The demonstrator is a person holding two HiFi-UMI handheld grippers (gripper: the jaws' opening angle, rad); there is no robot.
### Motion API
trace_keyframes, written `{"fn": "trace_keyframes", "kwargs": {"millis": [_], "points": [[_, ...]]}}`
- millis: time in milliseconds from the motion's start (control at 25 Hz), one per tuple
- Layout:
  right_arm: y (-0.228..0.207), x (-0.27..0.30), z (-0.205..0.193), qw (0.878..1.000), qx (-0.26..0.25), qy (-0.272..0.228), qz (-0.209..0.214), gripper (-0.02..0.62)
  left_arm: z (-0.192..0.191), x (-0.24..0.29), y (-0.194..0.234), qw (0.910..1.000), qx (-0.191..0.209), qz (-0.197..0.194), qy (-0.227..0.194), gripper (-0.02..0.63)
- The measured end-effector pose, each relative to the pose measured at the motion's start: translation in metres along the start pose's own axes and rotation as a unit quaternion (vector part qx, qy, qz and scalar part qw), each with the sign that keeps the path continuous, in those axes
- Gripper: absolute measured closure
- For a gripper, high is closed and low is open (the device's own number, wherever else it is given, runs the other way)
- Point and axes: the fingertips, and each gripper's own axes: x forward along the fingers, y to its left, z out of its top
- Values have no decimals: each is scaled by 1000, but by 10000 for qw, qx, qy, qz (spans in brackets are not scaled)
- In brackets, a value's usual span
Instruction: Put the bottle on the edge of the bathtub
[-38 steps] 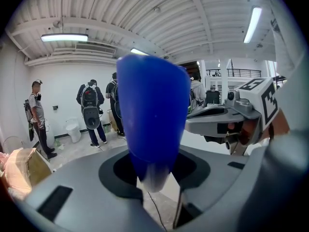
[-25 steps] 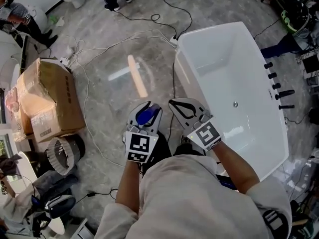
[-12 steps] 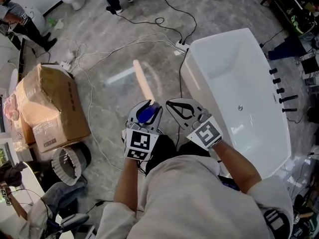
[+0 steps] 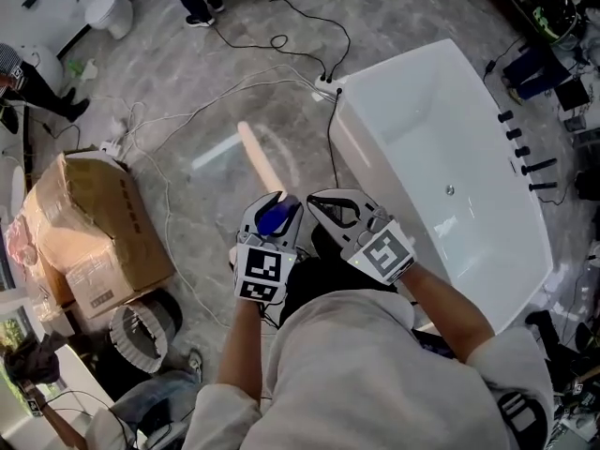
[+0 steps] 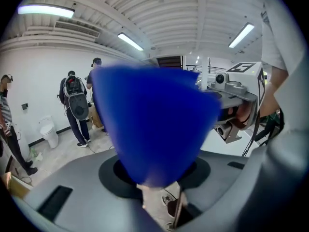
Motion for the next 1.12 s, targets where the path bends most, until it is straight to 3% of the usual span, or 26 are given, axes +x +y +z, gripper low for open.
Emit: {"fn": "trace_keyframes", "kwargs": {"millis": [280,400,600,720,800,960,1120], "points": [[-55,20,-15,9998,167,-44,141,588,14,56,26,9991,176,-277,257,437],[-72,35,-14,9986,201,-166,450,588,17,80,44,9980,263,-397,421,437],[-106,55,-15,9923,-271,-83,1203,583,28,124,59,9933,602,-864,481,437],[-126,68,-25,9849,-654,137,1599,484,32,150,60,9860,953,-1297,440,437],[-132,73,-29,9781,-769,251,1918,452,31,165,56,9789,1188,-1593,481,437],[-138,81,-43,9655,-999,424,2368,442,32,187,48,9666,1558,-1968,525,437],[-142,94,-52,9610,-1116,499,2480,442,26,196,47,9567,1734,-2239,666,437]]}}
